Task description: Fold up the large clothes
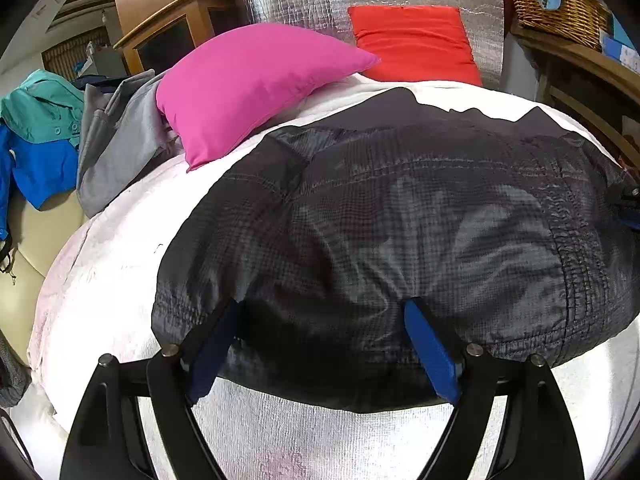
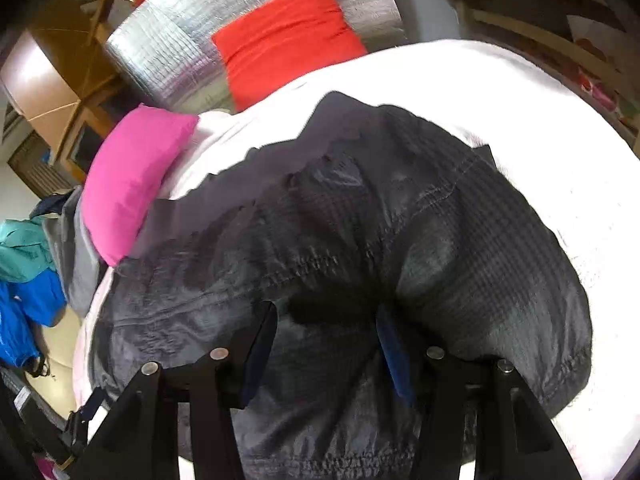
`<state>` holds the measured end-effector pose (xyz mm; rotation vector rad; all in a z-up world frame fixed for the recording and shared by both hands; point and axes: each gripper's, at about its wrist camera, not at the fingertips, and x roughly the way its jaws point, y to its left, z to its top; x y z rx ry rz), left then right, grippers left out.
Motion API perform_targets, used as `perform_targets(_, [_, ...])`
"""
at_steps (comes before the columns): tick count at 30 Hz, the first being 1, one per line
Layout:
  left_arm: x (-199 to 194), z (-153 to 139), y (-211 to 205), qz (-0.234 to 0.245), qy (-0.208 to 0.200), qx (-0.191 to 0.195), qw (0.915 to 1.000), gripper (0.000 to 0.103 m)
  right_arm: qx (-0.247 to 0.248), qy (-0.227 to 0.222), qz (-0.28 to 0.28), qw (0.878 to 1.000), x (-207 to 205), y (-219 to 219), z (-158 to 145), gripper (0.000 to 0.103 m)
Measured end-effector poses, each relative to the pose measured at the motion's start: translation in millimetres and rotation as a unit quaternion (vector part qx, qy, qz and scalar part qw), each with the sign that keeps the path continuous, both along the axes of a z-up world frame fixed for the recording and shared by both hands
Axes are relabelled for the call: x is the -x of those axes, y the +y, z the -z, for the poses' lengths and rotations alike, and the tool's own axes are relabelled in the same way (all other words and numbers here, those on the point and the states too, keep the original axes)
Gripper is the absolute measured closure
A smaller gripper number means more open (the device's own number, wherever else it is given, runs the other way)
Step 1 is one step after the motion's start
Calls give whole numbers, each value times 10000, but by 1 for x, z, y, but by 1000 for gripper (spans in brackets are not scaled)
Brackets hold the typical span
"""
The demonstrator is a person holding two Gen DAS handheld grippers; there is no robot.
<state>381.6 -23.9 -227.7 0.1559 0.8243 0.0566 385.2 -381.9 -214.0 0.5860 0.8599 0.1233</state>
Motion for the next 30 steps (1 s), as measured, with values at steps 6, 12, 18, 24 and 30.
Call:
perform_targets(6, [-5, -17, 23, -150, -45, 331, 9993, 18, -460, -436, 379, 9973, 25, -50, -15, 47])
perform_targets(12, [-26, -26, 84, -1025, -81, 776, 9917, 18, -622, -344, 763, 9946, 40, -93, -3, 50])
perform_targets(18, [-52, 8, 107, -1279, 494, 1179, 9835, 14, -969, 456, 583, 9925, 15, -101, 40, 63])
perform_targets(24, [-48, -8, 118, -1243, 443, 1499, 9799, 13, -1186, 59, 872, 9891, 35, -123, 21, 39])
perform_targets(30, [-57, -5, 161, -1298, 576, 2360, 9613, 13, -1437, 245, 899, 9852, 28, -149, 39, 23])
